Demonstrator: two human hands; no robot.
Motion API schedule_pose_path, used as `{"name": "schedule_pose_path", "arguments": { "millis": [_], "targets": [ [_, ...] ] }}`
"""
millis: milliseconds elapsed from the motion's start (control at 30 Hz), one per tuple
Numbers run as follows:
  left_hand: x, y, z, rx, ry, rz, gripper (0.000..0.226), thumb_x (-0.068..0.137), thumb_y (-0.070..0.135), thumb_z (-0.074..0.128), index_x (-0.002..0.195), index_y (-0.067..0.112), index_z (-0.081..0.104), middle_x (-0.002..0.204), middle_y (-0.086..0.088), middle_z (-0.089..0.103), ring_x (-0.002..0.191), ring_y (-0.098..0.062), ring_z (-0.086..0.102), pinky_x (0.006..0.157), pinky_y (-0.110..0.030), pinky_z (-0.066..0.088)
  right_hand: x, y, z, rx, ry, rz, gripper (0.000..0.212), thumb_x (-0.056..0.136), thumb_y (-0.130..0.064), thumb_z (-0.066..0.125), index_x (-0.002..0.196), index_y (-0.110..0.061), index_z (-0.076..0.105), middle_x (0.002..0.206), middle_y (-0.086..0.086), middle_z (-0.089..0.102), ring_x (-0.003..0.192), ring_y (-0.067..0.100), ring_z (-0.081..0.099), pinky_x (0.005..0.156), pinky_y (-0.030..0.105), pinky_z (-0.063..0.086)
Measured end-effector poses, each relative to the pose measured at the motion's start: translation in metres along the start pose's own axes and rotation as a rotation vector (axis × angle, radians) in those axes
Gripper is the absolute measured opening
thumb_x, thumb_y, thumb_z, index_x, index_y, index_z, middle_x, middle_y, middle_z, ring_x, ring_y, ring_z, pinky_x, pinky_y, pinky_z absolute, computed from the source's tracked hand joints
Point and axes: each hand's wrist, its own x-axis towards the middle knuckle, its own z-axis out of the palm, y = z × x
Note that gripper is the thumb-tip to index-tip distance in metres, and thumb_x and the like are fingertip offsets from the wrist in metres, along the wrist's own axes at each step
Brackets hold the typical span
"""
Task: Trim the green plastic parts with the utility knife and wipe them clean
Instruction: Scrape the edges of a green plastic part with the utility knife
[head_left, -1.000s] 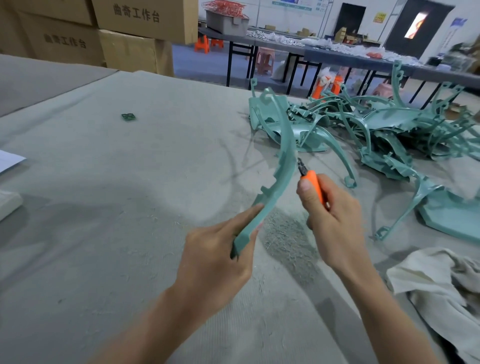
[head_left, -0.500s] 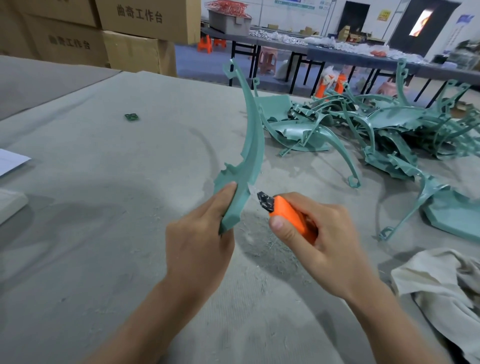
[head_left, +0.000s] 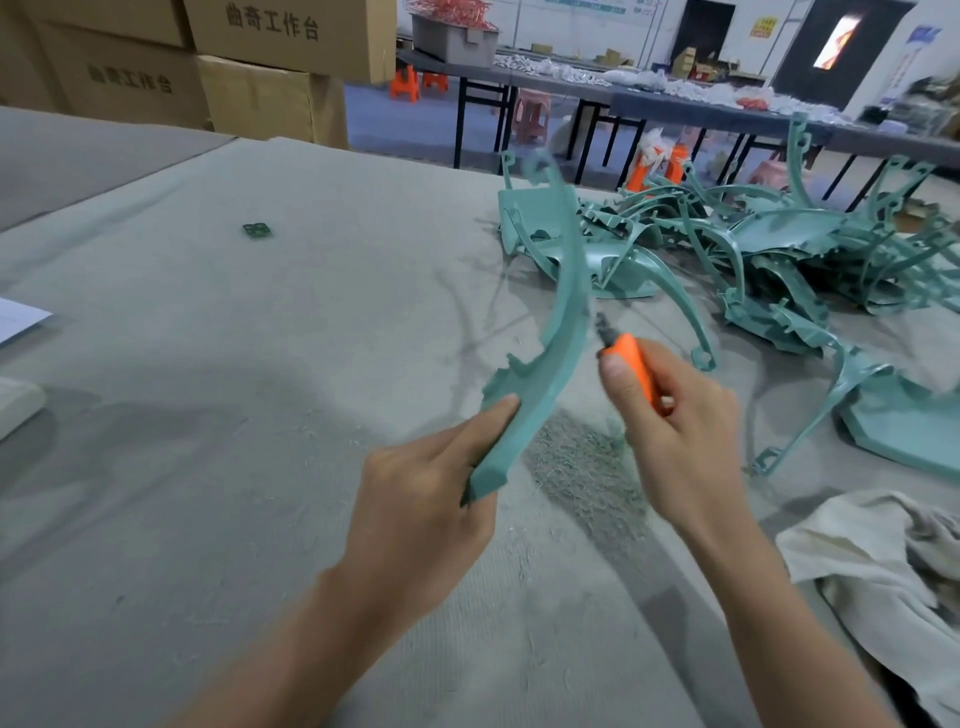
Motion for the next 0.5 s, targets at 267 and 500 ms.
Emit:
{"name": "schedule_pose_path", "arguments": {
  "millis": [267,500],
  "targets": [
    [0.004,-0.009,0.000,0.106,0.011,-0.021,0.043,0.067,-0.002,0.068,0.108,0.010,0.073,0.084,0.000,0.076,0.076,-0.015,0.056,0.055,-0.020,0.042,-0.007,-0.013,-0.003,0.426,-0.129,0.065,0.030,0.084,-0.041,0.071,0.109,-0.024,0.066,0.053,-0.009,0.038,0.046,0.010,0.035,0.046,0.021,0.035],
    [0.005,-0.007,-0.001,0.057,-0.067,0.043,0.043,0.064,-0.005,0.066,0.105,0.007,0.074,0.094,-0.001,0.075,0.085,-0.012,0.058,0.058,-0.018,0.043,-0.005,-0.012,-0.002,0.613,-0.335,0.185,0.011,0.084,-0.021,0.069,0.093,-0.018,0.075,0.051,0.007,0.024,0.039,0.012,0.026,0.041,0.018,0.028]
  ]
}}
